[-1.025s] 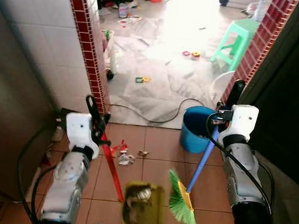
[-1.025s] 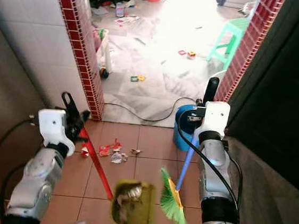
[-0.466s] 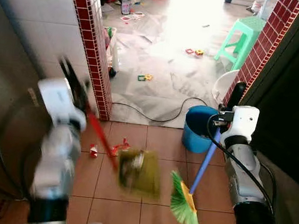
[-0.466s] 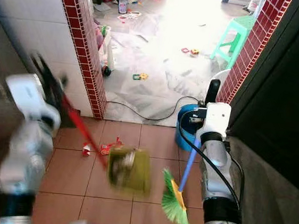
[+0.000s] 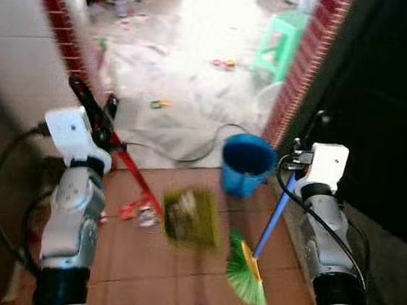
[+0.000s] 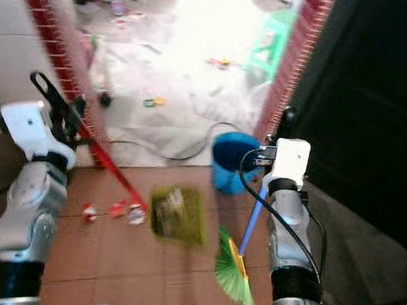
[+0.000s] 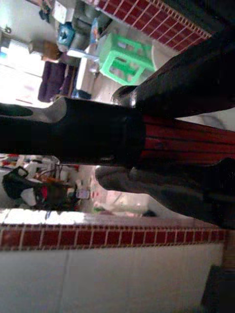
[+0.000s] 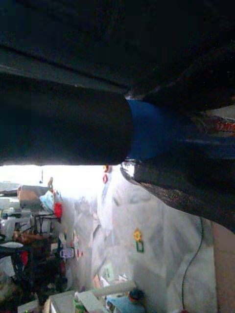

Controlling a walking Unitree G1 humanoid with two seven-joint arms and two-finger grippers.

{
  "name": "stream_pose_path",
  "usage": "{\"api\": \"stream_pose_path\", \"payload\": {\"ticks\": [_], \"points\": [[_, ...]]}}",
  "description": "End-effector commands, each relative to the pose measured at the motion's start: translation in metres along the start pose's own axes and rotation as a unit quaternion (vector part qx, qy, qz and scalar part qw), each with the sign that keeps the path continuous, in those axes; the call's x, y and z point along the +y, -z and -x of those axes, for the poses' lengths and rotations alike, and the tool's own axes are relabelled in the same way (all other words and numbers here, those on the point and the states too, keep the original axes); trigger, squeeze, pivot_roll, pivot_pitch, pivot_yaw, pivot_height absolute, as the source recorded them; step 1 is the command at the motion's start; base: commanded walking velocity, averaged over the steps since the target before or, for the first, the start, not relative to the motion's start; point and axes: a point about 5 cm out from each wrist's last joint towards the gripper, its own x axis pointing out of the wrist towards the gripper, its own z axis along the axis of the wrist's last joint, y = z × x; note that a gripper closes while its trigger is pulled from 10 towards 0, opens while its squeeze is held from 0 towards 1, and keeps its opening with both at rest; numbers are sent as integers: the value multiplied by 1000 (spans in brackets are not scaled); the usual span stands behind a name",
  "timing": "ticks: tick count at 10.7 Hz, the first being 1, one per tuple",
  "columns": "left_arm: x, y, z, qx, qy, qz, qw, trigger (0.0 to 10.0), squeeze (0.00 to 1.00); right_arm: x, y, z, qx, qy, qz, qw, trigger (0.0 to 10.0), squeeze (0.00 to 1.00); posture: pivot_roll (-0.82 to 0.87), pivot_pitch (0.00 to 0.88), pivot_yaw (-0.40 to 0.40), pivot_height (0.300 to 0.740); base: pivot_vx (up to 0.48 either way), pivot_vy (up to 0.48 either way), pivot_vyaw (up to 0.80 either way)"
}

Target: Sweep floor

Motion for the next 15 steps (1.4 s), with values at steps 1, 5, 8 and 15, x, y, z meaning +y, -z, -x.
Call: {"api": "stream_pose_path", "payload": {"ticks": [1,5,8,15], "points": [[-9,-9,-2,-21,16,9,1000,10000,0,-2,-3,-3,-4,-1,7,1000,10000,0,-78,0,26,740,0,-401,0],[-5,-6,-4,-12,8,17,1000,10000,0,-5,-3,-3,-4,4,10,1000,10000,0,-85,0,30,740,0,-192,0],[-6,-3,-4,-8,6,21,1000,10000,0,-7,-2,-2,-2,4,13,1000,10000,0,-89,0,30,740,0,0,0],[6,-63,-25,-122,-10,36,992,10000,0,-2,1,-1,3,-8,26,1000,10000,0,-83,0,18,740,44,0,0]]}}
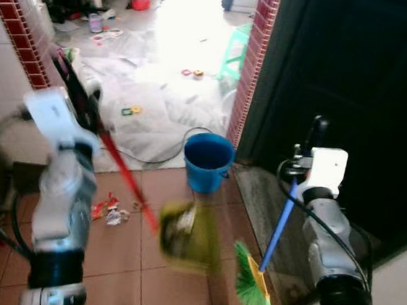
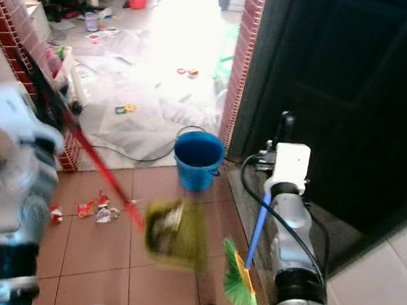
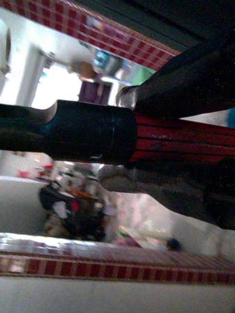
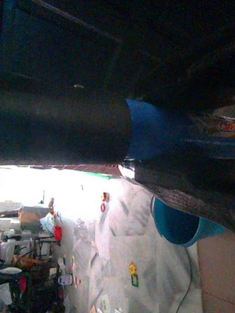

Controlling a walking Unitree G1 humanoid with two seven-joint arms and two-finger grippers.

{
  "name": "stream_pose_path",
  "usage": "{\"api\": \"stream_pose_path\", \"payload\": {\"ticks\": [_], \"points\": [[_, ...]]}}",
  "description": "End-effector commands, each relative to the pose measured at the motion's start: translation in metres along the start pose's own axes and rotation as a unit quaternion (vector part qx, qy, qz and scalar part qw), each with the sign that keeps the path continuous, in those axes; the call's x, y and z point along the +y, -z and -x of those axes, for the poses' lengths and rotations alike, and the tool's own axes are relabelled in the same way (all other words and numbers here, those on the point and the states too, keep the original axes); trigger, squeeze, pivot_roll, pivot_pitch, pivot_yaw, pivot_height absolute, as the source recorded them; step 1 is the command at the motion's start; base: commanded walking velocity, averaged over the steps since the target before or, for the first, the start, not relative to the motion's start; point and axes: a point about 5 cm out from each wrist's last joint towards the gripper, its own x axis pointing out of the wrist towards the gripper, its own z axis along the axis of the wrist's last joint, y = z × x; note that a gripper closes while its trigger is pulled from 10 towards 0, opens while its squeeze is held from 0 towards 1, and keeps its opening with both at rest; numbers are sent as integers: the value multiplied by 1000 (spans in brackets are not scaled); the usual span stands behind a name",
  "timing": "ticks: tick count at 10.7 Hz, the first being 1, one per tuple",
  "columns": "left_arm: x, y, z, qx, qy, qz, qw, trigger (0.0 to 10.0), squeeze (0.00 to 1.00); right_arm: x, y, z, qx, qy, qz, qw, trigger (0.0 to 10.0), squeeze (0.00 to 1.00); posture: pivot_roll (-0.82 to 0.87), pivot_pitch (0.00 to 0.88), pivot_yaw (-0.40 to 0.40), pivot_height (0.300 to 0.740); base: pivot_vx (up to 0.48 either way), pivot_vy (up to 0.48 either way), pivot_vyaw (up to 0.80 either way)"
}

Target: Sweep floor

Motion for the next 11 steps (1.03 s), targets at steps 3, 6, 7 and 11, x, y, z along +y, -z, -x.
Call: {"api": "stream_pose_path", "payload": {"ticks": [3,6,7,11], "points": [[-5,-43,-12,-88,5,21,996,10000,0,3,-9,-5,-17,-10,8,1000,10000,0,-82,0,25,740,369,0,0],[-5,-48,-15,-98,5,22,995,10000,0,5,-10,-7,-19,-11,7,1000,10000,0,-84,0,29,740,455,0,0],[-6,-47,-15,-97,6,24,995,10000,0,5,-10,-6,-20,-11,8,1000,10000,0,-84,0,29,740,454,0,0],[-6,-55,-19,-109,2,29,994,10000,0,6,-9,-6,-18,-15,9,1000,10000,0,-86,0,21,740,454,0,0]]}}
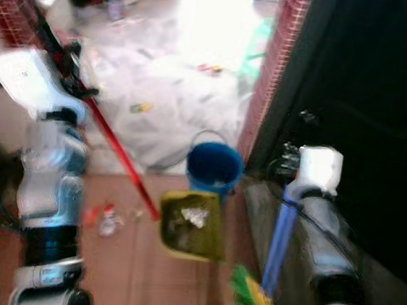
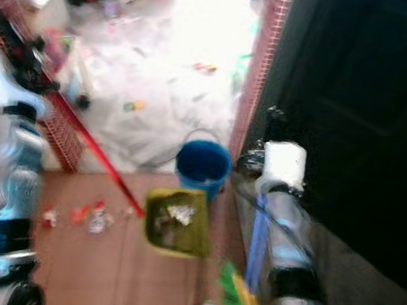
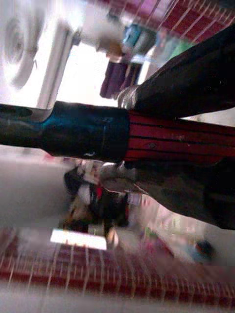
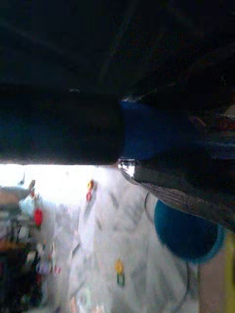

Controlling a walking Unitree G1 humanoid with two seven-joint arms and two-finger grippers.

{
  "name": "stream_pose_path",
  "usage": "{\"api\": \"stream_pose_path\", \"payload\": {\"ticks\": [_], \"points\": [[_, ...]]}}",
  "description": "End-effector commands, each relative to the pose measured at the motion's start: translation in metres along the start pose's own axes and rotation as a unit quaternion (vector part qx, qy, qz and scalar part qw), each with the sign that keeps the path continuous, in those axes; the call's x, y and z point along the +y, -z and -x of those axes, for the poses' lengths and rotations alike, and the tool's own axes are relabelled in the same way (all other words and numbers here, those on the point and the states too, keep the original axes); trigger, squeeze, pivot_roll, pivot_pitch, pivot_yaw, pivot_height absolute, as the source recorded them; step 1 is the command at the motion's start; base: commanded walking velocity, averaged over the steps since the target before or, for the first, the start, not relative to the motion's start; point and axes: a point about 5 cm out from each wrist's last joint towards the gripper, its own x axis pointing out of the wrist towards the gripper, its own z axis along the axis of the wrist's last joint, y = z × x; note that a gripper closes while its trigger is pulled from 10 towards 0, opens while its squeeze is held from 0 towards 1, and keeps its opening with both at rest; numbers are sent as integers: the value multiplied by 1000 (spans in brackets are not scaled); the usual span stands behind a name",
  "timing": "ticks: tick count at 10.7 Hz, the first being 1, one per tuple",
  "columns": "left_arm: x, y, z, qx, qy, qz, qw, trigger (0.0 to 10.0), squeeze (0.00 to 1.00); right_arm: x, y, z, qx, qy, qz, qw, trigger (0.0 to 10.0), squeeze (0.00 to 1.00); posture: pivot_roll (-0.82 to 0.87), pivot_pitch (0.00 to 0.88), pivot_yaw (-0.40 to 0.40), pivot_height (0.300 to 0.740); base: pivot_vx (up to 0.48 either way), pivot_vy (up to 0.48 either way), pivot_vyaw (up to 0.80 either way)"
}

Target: Sweep floor

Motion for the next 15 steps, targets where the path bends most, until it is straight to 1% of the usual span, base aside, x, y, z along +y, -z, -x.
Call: {"api": "stream_pose_path", "payload": {"ticks": [1,3,4,6,7,9,12,15], "points": [[1,-22,-5,-52,-5,18,998,10000,0,8,-16,-6,-36,-15,1,999,10000,0,-86,0,22,740,450,0,0],[3,-26,-8,-60,-14,16,998,10000,0,10,-17,-7,-37,-16,1,999,10000,0,-86,0,25,740,448,0,0],[6,-30,-12,-70,-24,13,997,10000,0,9,-17,-7,-38,-15,0,999,10000,0,-88,0,28,740,439,0,0],[9,-33,-13,-83,-25,-18,996,10000,0,10,-16,-6,-36,-15,0,999,10000,0,-90,0,30,740,426,0,0],[11,-32,-12,-84,-34,-19,996,10000,0,10,-15,-6,-36,-15,0,999,10000,0,-92,0,32,740,424,0,0],[10,-30,-12,-84,-33,-21,996,10000,0,11,-15,-6,-35,-15,0,999,10000,0,-94,0,30,740,424,0,0],[10,-31,-12,-92,-39,-30,995,10000,0,9,-15,-6,-35,-14,2,999,10000,0,-94,0,28,740,424,0,0],[12,-31,-13,-97,-49,-40,993,10000,0,11,-14,-5,-34,-16,2,999,10000,0,-93,0,26,740,424,0,0]]}}
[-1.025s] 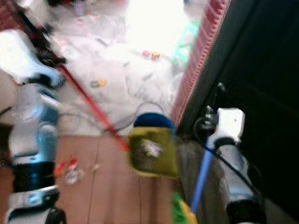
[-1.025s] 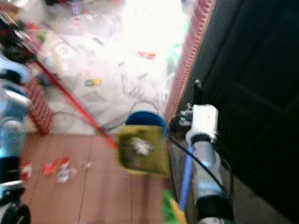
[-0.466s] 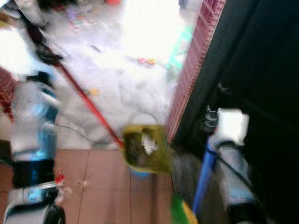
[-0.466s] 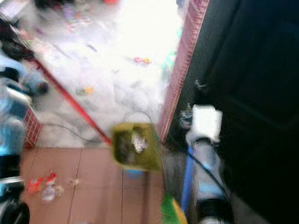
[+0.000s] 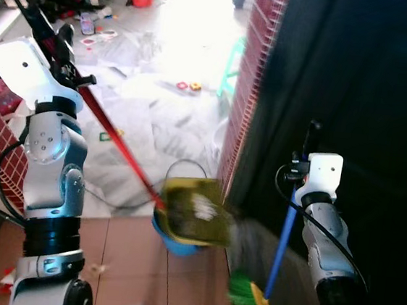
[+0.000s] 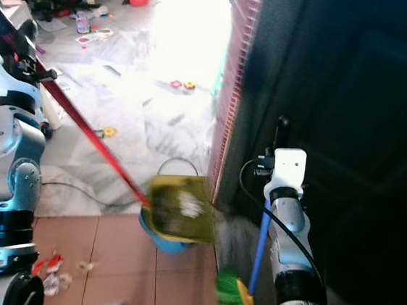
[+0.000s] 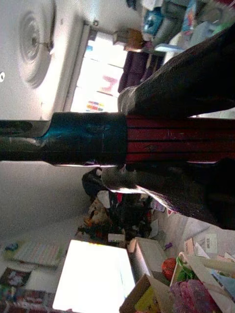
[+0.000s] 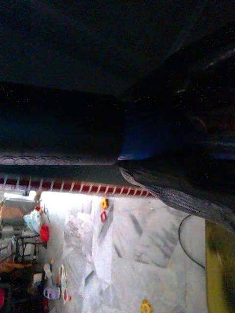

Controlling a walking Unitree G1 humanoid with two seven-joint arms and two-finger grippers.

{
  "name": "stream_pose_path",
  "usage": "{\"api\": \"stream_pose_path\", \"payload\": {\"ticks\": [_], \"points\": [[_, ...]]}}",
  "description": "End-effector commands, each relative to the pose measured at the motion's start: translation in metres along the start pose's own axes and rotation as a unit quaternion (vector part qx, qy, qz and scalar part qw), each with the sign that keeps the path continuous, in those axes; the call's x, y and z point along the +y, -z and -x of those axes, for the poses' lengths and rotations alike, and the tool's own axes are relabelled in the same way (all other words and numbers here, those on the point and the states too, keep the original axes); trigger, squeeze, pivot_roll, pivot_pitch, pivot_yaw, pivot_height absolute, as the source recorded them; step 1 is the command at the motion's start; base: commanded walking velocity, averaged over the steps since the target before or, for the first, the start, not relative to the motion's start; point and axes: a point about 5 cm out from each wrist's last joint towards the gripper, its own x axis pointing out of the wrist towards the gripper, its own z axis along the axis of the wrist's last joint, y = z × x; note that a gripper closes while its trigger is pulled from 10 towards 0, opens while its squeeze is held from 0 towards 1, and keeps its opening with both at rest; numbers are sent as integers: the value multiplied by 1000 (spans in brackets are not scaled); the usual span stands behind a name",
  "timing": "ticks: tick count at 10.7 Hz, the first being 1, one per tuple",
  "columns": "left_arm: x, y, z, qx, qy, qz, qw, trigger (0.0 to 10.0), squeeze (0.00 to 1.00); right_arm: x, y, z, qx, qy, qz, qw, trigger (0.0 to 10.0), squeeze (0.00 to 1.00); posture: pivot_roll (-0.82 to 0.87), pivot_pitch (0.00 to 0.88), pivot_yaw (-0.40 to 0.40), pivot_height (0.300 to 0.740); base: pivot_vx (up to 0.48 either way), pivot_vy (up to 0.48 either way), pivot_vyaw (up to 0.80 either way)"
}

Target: Sweep floor

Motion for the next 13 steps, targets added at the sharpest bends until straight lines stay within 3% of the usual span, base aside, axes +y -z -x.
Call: {"api": "stream_pose_path", "payload": {"ticks": [1,3,6,11,13], "points": [[3,-18,-6,-49,-5,-16,999,10000,0,4,-12,-3,-26,-11,5,1000,10000,0,-93,0,17,740,428,0,0],[4,-21,-7,-66,-5,-50,997,10000,0,4,-11,-3,-24,-13,5,1000,10000,0,-92,0,17,740,212,0,0],[-9,-27,-5,-93,33,-93,991,10000,0,4,-11,-4,-23,-15,7,1000,10000,0,-85,0,13,740,0,0,0],[-41,-20,6,-112,118,-127,979,10000,0,8,-15,-8,-31,-16,3,999,10000,0,-88,0,29,740,0,0,0],[-56,-6,22,-93,142,-117,979,10000,0,6,-15,-8,-32,-16,6,999,10000,0,-88,0,25,740,0,0,0]]}}
